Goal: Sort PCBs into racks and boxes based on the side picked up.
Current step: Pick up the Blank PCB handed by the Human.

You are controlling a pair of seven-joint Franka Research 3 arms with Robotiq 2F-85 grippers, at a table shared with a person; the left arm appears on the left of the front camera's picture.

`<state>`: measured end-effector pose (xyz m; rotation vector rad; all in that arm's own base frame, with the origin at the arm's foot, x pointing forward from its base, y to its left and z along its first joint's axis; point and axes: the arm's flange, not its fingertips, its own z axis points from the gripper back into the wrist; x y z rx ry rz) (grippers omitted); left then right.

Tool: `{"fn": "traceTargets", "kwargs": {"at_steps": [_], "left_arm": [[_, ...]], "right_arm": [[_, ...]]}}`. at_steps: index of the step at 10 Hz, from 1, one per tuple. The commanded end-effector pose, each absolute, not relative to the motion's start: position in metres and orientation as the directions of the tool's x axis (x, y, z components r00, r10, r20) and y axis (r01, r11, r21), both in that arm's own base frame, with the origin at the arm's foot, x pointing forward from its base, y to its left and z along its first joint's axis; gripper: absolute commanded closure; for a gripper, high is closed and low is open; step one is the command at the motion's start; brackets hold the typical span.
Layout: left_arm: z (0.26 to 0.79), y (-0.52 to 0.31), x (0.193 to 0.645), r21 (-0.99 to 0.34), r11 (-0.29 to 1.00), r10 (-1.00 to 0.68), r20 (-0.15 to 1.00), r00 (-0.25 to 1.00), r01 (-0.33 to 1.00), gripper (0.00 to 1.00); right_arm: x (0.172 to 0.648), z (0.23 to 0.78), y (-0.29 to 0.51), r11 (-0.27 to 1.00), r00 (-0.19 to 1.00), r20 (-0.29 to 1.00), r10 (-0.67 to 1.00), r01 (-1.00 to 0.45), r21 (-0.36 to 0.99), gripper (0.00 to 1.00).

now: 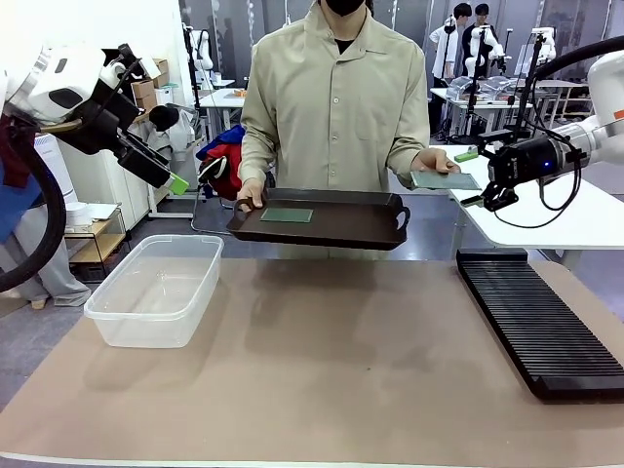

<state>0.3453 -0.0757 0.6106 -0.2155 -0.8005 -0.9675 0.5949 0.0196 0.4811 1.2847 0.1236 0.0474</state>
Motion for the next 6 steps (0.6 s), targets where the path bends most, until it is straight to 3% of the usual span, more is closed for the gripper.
{"fn": "traceTargets", "kwargs": {"at_steps": [1, 2, 3, 4, 6], "left_arm": [[0.6104, -0.0732, 0.3468, 0.167, 0.571, -0.650, 0.691, 0.318, 0.804, 0.00], [0.6104, -0.0732, 0.3468, 0.167, 0.571, -0.650, 0.691, 0.318, 0.804, 0.00], [0.6104, -0.0732, 0.3468, 0.167, 0.571, -0.650, 0.691, 0.318, 0.804, 0.00], [0.6104, -0.0732, 0.3468, 0.167, 0.571, -0.650, 0.691, 0.318, 0.804, 0.00], [0.6104, -0.0732, 0.3468, 0.167, 0.571, -0.650, 0.691, 0.318, 0.804, 0.00]], "right_arm": [[0.6003, 0.4814, 0.0205, 0.177, 0.990, 0.014, 0.137, -0.039, 0.983, 0.17], [0.5990, 0.4832, 0.0186, 0.152, 0.990, 0.001, 0.141, -0.023, 0.988, 0.58], [0.5988, 0.4812, 0.0202, 0.129, 0.989, 0.000, 0.147, -0.019, 0.992, 0.75], [0.5995, 0.4821, 0.0192, 0.123, 0.988, 0.002, 0.152, -0.021, 0.992, 1.00], [0.5997, 0.4831, 0.0200, 0.104, 0.988, 0.002, 0.157, -0.019, 0.994, 1.00]]}}
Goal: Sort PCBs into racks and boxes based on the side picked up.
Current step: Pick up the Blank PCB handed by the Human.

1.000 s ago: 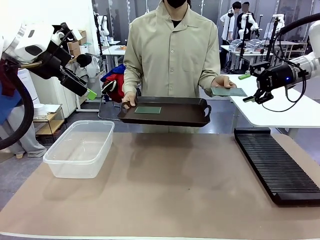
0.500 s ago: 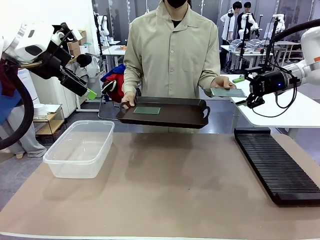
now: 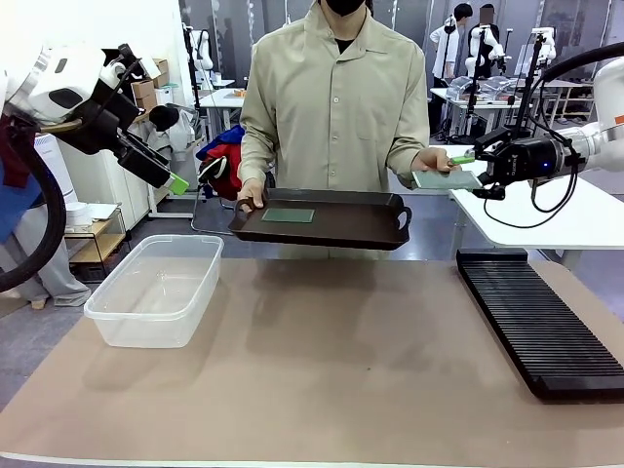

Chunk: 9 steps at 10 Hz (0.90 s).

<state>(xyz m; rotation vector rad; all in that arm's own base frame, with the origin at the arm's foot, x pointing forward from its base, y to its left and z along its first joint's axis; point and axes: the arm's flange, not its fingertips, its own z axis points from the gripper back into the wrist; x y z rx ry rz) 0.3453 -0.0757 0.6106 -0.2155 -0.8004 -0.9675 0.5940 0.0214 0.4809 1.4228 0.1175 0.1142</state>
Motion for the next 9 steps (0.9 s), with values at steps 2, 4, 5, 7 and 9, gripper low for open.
{"fn": "traceTargets", "kwargs": {"at_steps": [2, 4, 5, 7, 9], "left_arm": [[0.6104, -0.0732, 0.3468, 0.167, 0.571, -0.650, 0.691, 0.318, 0.804, 0.00], [0.6104, -0.0732, 0.3468, 0.167, 0.571, -0.650, 0.691, 0.318, 0.804, 0.00], [0.6104, -0.0732, 0.3468, 0.167, 0.571, -0.650, 0.691, 0.318, 0.804, 0.00], [0.6104, -0.0732, 0.3468, 0.167, 0.571, -0.650, 0.691, 0.318, 0.804, 0.00], [0.6104, -0.0732, 0.3468, 0.167, 0.571, -0.650, 0.691, 0.318, 0.804, 0.00]], "right_arm": [[0.6000, 0.4845, 0.0196, 0.105, 0.986, -0.007, 0.166, -0.011, 0.994, 1.00], [0.5997, 0.4844, 0.0207, 0.099, 0.986, -0.010, 0.168, -0.007, 0.995, 1.00], [0.6000, 0.4858, 0.0206, 0.092, 0.985, -0.012, 0.174, -0.004, 0.996, 1.00], [0.5990, 0.4850, 0.0207, 0.092, 0.984, -0.013, 0.178, -0.004, 0.996, 1.00], [0.5985, 0.4855, 0.0198, 0.094, 0.984, -0.006, 0.179, -0.011, 0.996, 1.00]]}}
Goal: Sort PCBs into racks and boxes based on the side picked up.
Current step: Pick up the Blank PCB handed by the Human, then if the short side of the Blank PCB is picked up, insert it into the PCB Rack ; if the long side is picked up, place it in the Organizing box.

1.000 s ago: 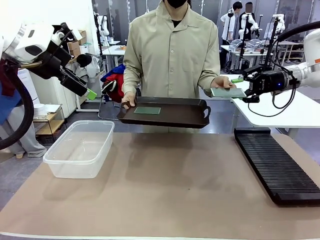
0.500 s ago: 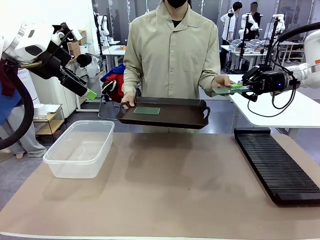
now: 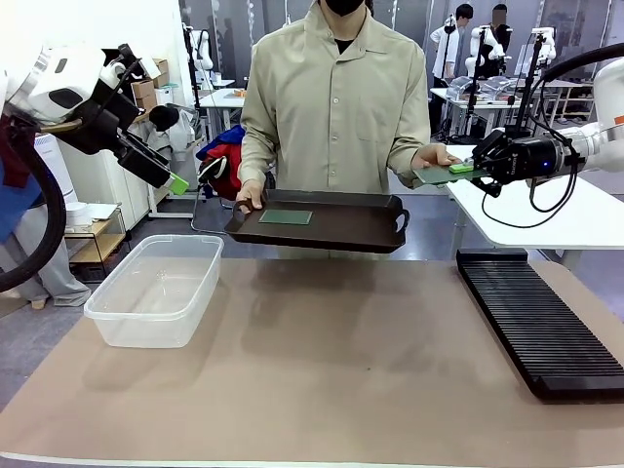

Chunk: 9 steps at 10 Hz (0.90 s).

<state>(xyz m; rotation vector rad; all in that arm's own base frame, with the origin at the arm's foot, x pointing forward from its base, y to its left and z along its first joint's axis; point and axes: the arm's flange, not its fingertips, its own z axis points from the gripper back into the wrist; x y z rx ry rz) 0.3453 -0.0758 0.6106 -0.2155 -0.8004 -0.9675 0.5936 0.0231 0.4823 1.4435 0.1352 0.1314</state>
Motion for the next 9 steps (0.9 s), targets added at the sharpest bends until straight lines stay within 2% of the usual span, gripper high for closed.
{"fn": "traceTargets", "kwargs": {"at_steps": [1, 2, 3, 4, 9], "left_arm": [[0.6104, -0.0732, 0.3468, 0.167, 0.571, -0.650, 0.691, 0.318, 0.804, 0.00], [0.6104, -0.0732, 0.3468, 0.167, 0.571, -0.650, 0.691, 0.318, 0.804, 0.00], [0.6104, -0.0732, 0.3468, 0.167, 0.571, -0.650, 0.691, 0.318, 0.804, 0.00], [0.6104, -0.0732, 0.3468, 0.167, 0.571, -0.650, 0.691, 0.318, 0.804, 0.00], [0.6104, -0.0732, 0.3468, 0.167, 0.571, -0.650, 0.691, 0.318, 0.804, 0.00]], "right_arm": [[0.5983, 0.4852, 0.0203, 0.091, 0.982, -0.002, 0.189, -0.015, 0.996, 1.00], [0.5973, 0.4871, 0.0224, 0.123, 0.989, -0.019, 0.149, 0.000, 0.992, 1.00], [0.5975, 0.4901, 0.0259, 0.201, 0.993, -0.098, 0.059, 0.084, 0.976, 1.00], [0.5937, 0.4824, 0.0229, 0.123, 0.985, -0.013, 0.170, -0.008, 0.992, 1.00], [0.5937, 0.4824, 0.0229, 0.123, 0.985, -0.013, 0.170, -0.008, 0.992, 1.00]]}}
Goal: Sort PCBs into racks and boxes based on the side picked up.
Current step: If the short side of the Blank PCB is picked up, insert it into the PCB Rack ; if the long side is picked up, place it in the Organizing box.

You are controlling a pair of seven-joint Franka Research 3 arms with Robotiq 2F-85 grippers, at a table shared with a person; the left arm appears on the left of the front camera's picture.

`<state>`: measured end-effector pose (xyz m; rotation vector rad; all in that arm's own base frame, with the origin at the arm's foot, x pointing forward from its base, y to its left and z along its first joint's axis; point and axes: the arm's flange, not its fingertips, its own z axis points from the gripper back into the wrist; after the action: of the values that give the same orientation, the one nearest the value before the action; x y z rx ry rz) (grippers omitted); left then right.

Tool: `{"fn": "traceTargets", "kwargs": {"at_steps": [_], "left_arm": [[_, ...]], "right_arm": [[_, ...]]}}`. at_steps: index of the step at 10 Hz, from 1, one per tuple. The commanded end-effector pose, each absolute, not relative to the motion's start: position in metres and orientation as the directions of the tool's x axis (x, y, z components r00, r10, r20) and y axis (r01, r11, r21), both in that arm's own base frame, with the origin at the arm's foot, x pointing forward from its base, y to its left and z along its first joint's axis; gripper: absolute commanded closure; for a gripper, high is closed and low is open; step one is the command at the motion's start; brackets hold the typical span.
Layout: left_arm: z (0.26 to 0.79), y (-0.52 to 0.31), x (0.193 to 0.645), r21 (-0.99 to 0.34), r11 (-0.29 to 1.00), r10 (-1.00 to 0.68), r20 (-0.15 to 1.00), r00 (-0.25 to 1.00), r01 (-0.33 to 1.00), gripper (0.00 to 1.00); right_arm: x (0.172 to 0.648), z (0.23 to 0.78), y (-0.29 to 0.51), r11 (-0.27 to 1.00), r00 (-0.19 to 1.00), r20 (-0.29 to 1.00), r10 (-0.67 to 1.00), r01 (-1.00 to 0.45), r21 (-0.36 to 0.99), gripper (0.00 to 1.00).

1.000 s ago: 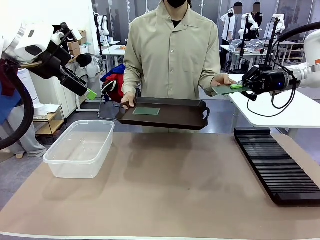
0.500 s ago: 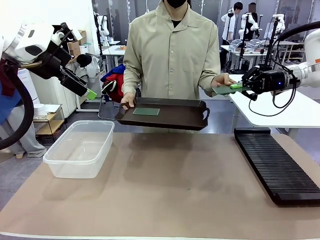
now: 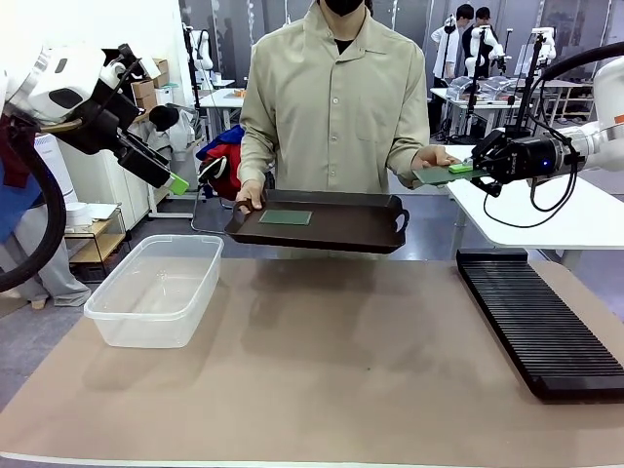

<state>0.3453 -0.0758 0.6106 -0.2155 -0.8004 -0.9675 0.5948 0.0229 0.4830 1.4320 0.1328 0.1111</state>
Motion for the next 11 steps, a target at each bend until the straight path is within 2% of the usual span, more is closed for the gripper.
{"fn": "traceTargets", "kwargs": {"at_steps": [1, 11], "left_arm": [[0.6104, -0.0732, 0.3468, 0.167, 0.571, -0.650, 0.691, 0.318, 0.804, 0.00], [0.6104, -0.0732, 0.3468, 0.167, 0.571, -0.650, 0.691, 0.318, 0.804, 0.00]], "right_arm": [[0.5937, 0.4824, 0.0229, 0.123, 0.985, -0.013, 0.170, -0.008, 0.992, 1.00], [0.5937, 0.4824, 0.0229, 0.123, 0.985, -0.013, 0.170, -0.008, 0.992, 1.00]]}}
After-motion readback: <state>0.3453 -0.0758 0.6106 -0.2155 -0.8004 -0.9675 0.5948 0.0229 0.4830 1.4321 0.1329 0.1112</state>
